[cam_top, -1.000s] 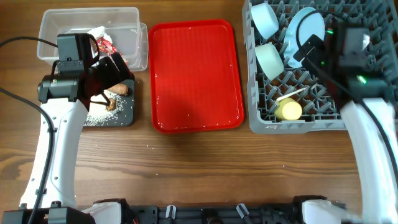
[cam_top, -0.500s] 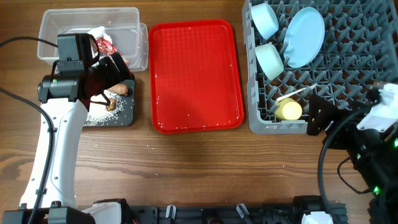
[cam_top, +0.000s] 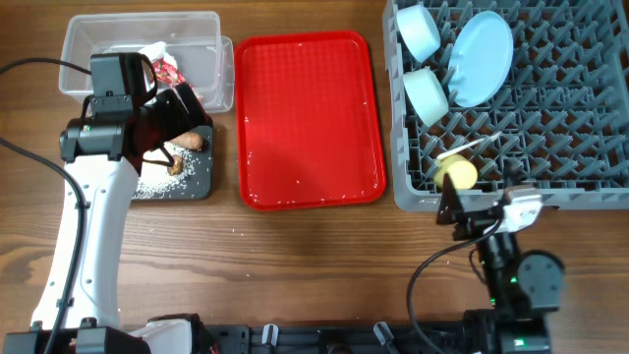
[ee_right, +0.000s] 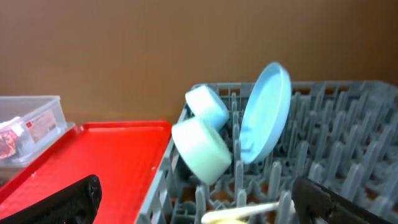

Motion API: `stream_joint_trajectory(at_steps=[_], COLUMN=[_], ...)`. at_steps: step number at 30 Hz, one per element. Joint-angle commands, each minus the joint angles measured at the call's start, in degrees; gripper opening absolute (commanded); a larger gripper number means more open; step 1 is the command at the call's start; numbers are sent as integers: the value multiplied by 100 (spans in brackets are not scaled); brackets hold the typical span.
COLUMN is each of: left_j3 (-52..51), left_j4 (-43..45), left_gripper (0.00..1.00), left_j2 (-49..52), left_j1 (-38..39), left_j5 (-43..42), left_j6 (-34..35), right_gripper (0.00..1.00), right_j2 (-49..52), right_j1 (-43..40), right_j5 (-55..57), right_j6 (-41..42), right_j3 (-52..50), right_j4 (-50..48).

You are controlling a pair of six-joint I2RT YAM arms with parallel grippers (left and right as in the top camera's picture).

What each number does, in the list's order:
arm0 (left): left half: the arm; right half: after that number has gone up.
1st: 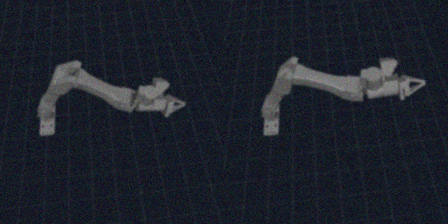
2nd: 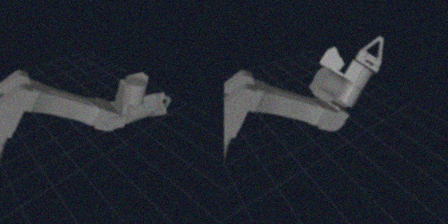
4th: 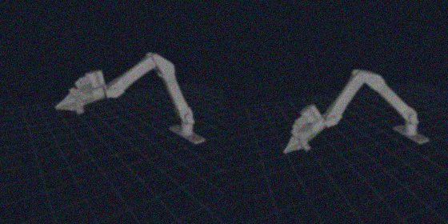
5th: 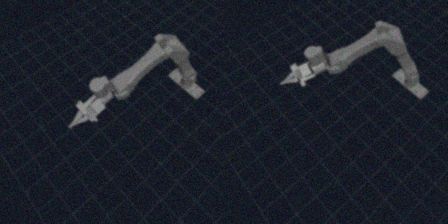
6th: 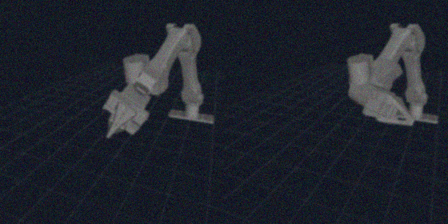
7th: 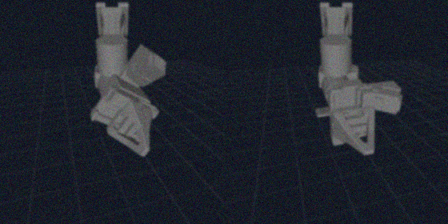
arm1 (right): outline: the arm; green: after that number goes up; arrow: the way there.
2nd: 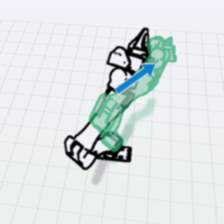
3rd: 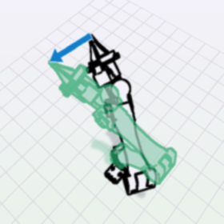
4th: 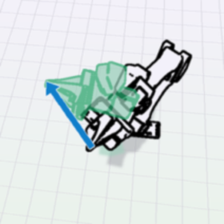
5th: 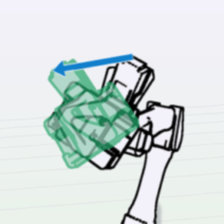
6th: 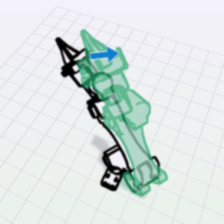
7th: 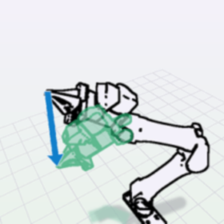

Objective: Sort waste into correct bins and load items into the dishwasher rack

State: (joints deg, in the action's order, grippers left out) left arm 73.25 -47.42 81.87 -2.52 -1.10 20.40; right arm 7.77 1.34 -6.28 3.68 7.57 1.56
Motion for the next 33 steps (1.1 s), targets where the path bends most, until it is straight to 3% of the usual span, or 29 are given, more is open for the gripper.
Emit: stream_joint_trajectory(at_steps=[1, 27, 29, 33], left_j3=[26, -7, -201, -1714], left_j4=[17, 59, 551, 2905], left_gripper=[100, 100, 100, 100], left_j2=[33, -127, -387, -1394], left_j1=[2, -50, -44, -20], left_j5=[76, 356, 210, -780], left_j6=[-50, -146, -452, -1266], right_gripper=[100, 100, 100, 100], right_j2=[-544, -734, -734, -734], right_j1=[7, 7, 7, 7], right_j5=[-149, -107, -109, -109], right_j6=[354, 396, 396, 396], right_j3=[-501, -728, -728, -728], right_j4=[-111, -214, -214, -214])
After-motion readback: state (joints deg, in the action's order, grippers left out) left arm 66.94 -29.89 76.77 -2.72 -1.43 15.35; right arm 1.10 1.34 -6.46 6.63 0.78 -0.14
